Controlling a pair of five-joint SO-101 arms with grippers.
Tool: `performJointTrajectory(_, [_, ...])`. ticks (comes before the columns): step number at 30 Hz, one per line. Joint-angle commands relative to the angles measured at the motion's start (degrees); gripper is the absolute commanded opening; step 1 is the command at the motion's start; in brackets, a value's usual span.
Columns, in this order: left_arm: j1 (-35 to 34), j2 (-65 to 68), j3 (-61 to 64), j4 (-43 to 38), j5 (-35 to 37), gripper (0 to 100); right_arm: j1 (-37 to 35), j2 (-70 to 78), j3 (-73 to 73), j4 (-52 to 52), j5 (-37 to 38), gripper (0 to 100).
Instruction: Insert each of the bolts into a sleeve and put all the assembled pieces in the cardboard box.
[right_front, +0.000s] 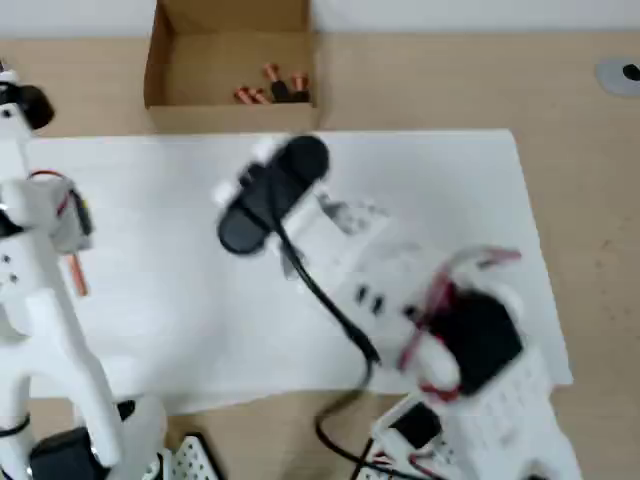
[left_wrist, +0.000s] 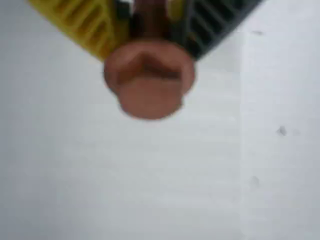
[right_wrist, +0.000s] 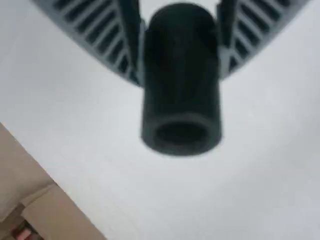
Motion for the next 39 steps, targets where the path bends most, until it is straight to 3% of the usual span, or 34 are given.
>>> performJointTrajectory(1, [7.2, -5.9, -0.7, 0.1, 4.7, 1, 0.6, -13.2, 8.1, -3.4, -0.4, 1.2])
performJointTrajectory(8, [15.1, -8.7, -3.0, -0.2, 18.2, 1, 0.8, -38.2, 28.7, -13.2, -0.4, 1.2])
performJointTrajectory(11, [15.4, -9.1, -2.8, -1.3, 19.1, 1, 0.8, -44.3, 36.5, -16.7, -1.4, 1.2])
performJointTrajectory(16, [15.8, -9.2, -3.3, -1.8, 21.9, 1, 0.6, -48.1, 44.4, -21.6, -13.5, 1.2])
performJointTrajectory(20, [20.2, -10.9, -3.2, -1.8, 21.8, 1, -0.1, -48.5, 50.2, -26.5, -17.0, 1.2])
performJointTrajectory(23, [25.3, -16.5, -1.7, -4.7, 21.9, 1, -4.8, -48.6, 54.9, -30.2, -17.5, 1.2])
performJointTrajectory(30, [26.7, -36.0, 21.9, -23.6, 18.3, 1, -10.9, -48.1, 63.5, -35.8, -17.1, 1.2])
performJointTrajectory(39, [30.3, -60.3, 44.1, -35.2, 18.2, 1, -11.4, -48.1, 68.7, -38.7, -17.1, 1.2])
